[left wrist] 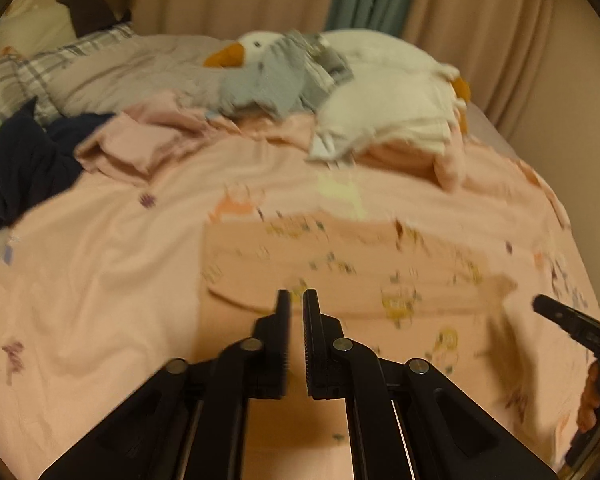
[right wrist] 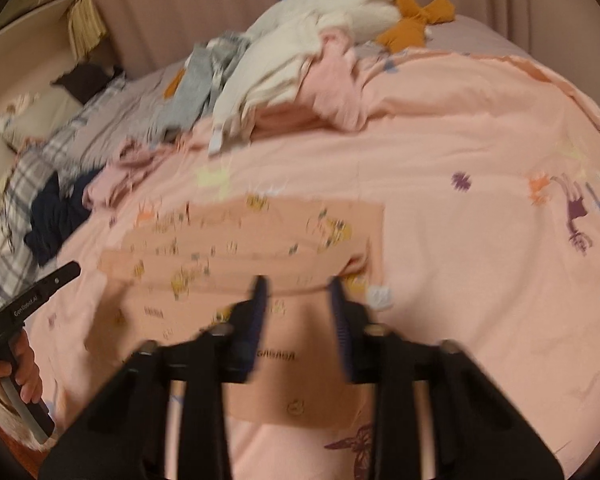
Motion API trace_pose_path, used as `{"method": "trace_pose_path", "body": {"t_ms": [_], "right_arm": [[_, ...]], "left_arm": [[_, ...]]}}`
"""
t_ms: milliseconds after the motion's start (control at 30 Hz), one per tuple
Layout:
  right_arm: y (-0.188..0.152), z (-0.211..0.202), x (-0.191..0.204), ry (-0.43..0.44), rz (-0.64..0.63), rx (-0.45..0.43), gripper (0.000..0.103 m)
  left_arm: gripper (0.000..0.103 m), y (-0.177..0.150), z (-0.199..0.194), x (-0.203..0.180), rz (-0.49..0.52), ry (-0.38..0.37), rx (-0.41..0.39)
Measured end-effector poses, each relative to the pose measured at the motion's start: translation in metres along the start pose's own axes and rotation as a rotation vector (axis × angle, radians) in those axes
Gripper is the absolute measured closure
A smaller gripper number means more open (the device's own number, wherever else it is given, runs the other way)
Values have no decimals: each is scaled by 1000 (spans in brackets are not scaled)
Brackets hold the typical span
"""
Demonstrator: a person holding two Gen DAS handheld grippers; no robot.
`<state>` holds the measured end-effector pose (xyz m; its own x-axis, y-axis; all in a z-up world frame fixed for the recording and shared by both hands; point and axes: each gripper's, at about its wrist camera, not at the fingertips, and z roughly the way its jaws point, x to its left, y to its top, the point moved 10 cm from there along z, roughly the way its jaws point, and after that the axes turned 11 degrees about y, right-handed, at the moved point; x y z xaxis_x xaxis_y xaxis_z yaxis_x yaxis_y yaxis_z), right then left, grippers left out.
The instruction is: Fold small clothes
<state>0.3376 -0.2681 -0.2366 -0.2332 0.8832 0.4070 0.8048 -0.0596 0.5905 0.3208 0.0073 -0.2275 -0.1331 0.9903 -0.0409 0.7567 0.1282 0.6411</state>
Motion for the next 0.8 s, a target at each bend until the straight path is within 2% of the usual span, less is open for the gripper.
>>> {"method": "trace_pose_path", "body": {"t_ms": [33,100,167,233,367,500,567,667,733,800], "right_arm": [[-6,5,0,-6,-1,18,96],[-26,30,-5,-32,0,85,97],[-37,52,-7,-8,19,127,97],[-40,66,-9,5,40,134,97],[-19,79,-7,32,44,107,98],[14,107,-12,21,65,109,101],[28,120,-18,27,94,89,102],[48,133,-30,67,203,59,102],[58,137,-36,63,249,48,101],[66,131,-38,66,285,23,91]], "left_arm": [[100,-9,7,-5,12,-14,29],[100,-31,32,-16,46,-23,113],[100,-46,57,-23,80,-18,179],[100,-47,68,-25,75,-20,179],[100,-23,79,-27,6,-60,167],[100,1,100,-34,10,-30,165],[100,19,113,-24,-58,-14,153],[100,37,124,-10,-170,-3,154],[100,48,133,1,-226,35,162],[100,52,133,8,-257,39,184]]}}
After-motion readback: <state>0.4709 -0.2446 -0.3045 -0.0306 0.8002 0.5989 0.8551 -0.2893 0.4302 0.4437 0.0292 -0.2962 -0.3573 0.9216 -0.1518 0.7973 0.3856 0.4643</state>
